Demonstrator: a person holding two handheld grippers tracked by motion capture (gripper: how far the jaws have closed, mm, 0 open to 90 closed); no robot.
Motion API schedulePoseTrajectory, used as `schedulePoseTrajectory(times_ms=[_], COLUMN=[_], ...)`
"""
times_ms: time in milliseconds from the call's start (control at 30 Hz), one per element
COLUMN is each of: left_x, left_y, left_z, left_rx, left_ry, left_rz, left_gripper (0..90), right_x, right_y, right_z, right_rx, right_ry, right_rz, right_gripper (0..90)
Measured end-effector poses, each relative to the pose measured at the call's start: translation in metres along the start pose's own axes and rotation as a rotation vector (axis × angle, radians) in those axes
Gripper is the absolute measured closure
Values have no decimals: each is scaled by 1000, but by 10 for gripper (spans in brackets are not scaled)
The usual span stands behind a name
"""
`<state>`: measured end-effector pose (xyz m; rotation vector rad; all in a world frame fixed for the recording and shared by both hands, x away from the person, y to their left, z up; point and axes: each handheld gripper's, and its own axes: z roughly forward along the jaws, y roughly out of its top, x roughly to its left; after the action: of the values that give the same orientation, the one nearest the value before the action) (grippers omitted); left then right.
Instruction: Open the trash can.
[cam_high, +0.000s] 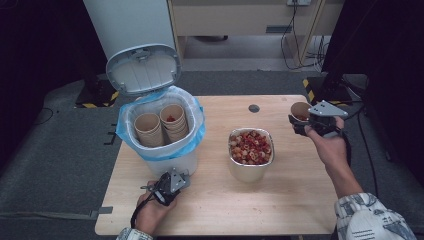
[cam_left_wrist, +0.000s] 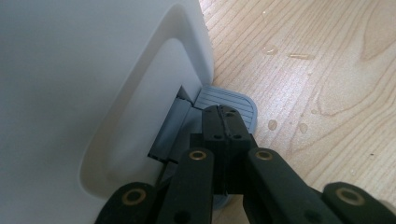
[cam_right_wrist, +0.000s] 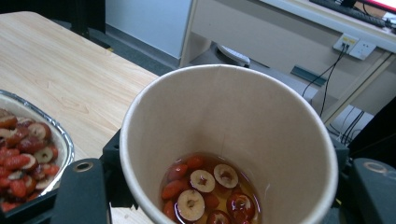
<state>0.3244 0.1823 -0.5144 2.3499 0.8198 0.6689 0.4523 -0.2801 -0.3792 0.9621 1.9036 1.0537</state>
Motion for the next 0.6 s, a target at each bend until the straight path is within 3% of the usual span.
schedulePoseTrajectory(times_ms=[600], left_x=[0], left_y=[0], left_z=[0], left_rx=[-2], left_ry=[0], left_rz=[0], left_gripper=[898], right_x=[5], right_y=[26], right_z=[6], right_rx=[-29], right_ry=[6], right_rz=[-58], right_gripper=[306])
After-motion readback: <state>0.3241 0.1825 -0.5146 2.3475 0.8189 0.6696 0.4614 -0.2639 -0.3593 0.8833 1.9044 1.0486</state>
